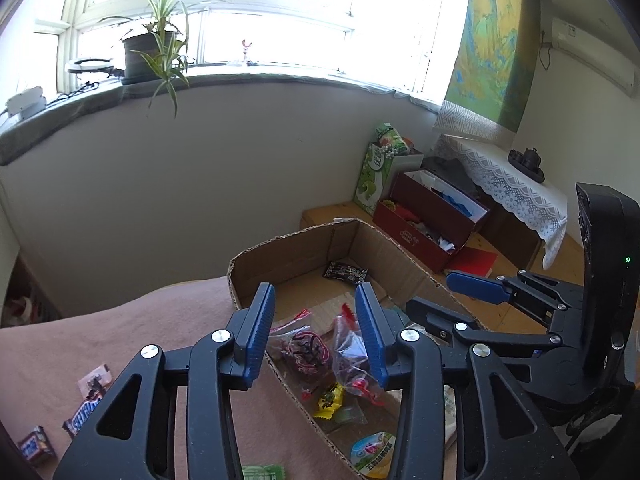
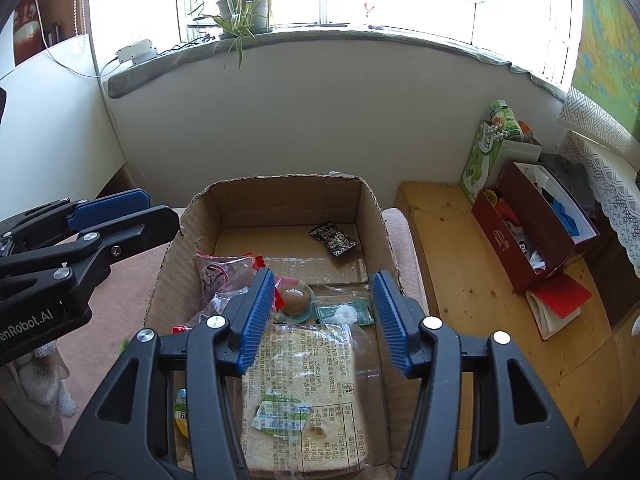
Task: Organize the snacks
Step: 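Carry the mint candy and red pastry into the box and open both tools, then withdraw both tools from the box toward the remaining candy bars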
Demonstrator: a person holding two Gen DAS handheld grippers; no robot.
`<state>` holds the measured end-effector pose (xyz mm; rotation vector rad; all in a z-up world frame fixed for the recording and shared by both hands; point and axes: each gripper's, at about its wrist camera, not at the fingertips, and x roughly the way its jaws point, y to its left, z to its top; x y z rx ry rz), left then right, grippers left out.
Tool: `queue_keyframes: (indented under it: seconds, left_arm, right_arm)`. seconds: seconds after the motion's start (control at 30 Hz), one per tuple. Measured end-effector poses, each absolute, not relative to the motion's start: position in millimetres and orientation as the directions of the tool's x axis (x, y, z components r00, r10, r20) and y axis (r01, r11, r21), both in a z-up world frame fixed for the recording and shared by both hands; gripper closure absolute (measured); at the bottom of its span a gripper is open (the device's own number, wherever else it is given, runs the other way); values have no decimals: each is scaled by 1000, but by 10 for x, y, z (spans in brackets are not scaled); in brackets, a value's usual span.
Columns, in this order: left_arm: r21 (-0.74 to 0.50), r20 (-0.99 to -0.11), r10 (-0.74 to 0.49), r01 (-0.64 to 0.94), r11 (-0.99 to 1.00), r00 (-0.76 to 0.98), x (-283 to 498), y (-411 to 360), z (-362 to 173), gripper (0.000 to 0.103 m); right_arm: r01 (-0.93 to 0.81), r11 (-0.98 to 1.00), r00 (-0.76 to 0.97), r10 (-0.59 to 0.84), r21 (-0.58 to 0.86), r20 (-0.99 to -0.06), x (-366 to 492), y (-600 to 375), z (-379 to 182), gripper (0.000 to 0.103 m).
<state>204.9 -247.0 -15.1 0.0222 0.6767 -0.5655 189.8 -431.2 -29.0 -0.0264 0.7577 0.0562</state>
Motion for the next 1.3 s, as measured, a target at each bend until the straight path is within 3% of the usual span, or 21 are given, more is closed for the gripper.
queue_keyframes:
  seconds: [0.1, 0.27, 0.37, 0.4, 0.87, 1.3]
  left_arm:
    - [-165, -592, -491, 501, 850, 639, 2031, -2437, -123, 63]
    - [-164, -582, -493, 501, 850, 647, 1959, -2380, -70, 62]
    - [-170, -573, -498, 500, 849, 651, 1902, -2328, -31, 62]
    - [-169, -569, -498, 499, 850, 654, 1880, -2312, -17, 61]
    - [-159, -533, -478, 473, 867, 698, 1609, -1897, 133, 55]
    - [-190, -544, -378, 329, 925, 749, 1429, -943, -19, 55]
  right_arm:
    - [-53, 999, 726, 32, -9, -687, 1863, -4312, -278, 42]
    - [-49, 999, 724, 24, -17, -689, 1800, -4282, -257, 40]
    - [-57, 998, 732, 17, -37, -681, 1734, -4207, -225, 17]
    - [-56, 997, 741, 10, -47, -672, 1703, -4179, -204, 16]
    - [-66, 997, 762, 24, -40, -647, 1361, -3912, -43, 16]
    - [-190, 981, 755, 179, 51, -631, 972, -3347, -67, 16]
